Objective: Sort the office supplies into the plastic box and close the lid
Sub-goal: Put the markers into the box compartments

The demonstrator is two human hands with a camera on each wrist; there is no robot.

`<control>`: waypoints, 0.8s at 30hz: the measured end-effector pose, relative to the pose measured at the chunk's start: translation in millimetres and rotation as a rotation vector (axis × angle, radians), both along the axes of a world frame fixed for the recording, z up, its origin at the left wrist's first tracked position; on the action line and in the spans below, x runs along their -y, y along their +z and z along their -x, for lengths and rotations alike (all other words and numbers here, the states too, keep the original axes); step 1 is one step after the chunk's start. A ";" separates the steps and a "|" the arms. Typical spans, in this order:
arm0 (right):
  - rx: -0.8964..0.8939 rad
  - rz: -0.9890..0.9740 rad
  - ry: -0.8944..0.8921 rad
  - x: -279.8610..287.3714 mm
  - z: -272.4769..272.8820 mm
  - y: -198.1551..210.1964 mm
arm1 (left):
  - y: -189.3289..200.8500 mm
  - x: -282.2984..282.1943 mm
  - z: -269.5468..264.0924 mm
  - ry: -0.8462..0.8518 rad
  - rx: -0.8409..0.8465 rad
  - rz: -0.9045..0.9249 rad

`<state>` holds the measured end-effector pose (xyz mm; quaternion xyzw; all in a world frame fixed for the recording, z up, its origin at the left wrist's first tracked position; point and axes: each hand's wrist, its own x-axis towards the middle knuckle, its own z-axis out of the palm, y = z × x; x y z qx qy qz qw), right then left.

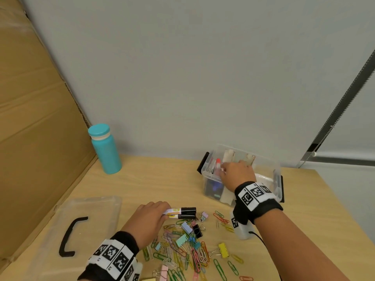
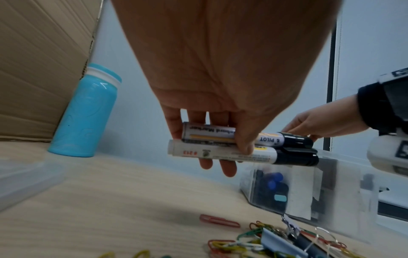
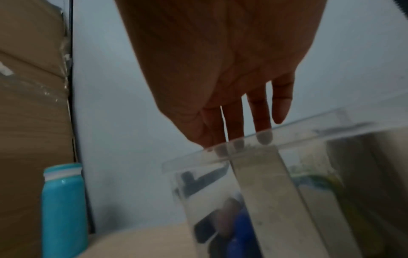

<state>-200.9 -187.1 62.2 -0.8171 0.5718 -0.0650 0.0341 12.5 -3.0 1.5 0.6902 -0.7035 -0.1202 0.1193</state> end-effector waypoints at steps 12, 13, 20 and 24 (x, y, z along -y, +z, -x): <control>0.720 -0.578 0.330 -67.8 16.4 15.7 | 27.1 16.7 26.9 0.001 -0.483 0.117; 0.794 -0.699 0.328 -72.1 12.5 13.5 | 28.9 21.0 32.0 0.001 -0.528 0.107; 0.920 -0.466 0.276 -68.9 18.3 31.9 | 29.0 28.9 33.8 0.066 -0.553 0.215; 0.757 0.092 0.101 -42.2 33.2 52.7 | 21.8 17.7 15.9 0.142 -0.553 0.250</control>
